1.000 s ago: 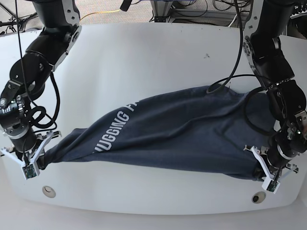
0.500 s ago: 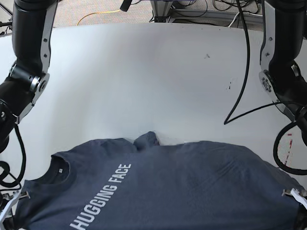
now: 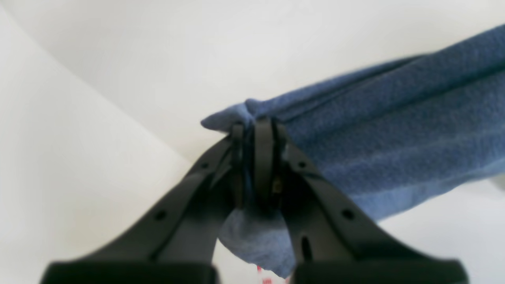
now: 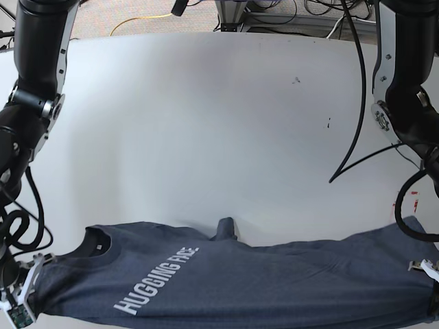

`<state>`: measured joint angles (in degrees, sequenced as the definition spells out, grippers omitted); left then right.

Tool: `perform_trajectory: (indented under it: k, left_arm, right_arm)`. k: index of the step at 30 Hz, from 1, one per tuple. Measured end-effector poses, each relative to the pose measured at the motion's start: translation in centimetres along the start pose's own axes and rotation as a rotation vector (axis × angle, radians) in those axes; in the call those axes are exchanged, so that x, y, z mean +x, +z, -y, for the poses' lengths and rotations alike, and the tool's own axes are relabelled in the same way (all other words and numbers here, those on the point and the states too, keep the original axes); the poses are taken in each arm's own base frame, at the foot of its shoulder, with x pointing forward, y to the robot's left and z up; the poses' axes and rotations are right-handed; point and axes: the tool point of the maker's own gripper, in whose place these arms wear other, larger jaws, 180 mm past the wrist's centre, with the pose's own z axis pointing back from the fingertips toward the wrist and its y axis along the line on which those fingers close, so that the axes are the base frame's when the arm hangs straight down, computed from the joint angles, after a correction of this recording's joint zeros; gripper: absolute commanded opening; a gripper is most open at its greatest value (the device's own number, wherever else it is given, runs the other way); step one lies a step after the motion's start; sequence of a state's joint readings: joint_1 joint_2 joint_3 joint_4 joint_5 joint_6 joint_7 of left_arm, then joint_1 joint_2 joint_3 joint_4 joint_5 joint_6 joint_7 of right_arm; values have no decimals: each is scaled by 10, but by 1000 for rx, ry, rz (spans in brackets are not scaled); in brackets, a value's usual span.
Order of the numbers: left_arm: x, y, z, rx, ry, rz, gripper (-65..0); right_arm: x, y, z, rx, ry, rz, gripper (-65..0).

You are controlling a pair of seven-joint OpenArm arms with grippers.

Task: Fold the T-shirt properly
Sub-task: 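Lay the shirt flat, pulling its edge taut between both grippers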

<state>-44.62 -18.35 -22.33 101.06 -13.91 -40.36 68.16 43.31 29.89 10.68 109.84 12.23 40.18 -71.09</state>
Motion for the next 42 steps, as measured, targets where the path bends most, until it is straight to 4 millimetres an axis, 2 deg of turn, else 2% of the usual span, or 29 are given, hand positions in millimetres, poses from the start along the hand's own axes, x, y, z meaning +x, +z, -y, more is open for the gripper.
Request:
perform_trajectory:
  k: [3,8,11,16,21,25,29,38,42]
  left_arm:
    - [-36,5,20,-23,-28,-81,-650]
    - [-89,17,54,-89,-38,-170,-650]
    - [-135,31,70,-122,-10,-267,-650]
    - [-213,69,86,-136,55,-450,-650]
    - [-272,107,118,-201,78,-613,-650]
    - [-304,135,130,-234,65,-717,-650]
    - [-327,159,140,-265,58,-795,-650]
    - [-342,179,152,-299,56,-796,-650]
    - [-343,182,152,-302,54,-800,-650]
  right_arm:
    - [-29,10,-26,34,-37,-23,-650]
    - [-101,15,-79,128,-128,-176,-650]
    - [-145,26,-111,188,-193,-280,-650]
    - [-202,55,-167,277,-323,-395,-650]
    - [-247,89,-209,331,-389,-536,-650]
    - [-262,108,-235,381,-414,-594,-650]
    - [-272,122,-252,414,-425,-639,-650]
    - [-285,144,-276,455,-452,-702,-648]
    - [-288,148,-278,461,-450,-713,-637]
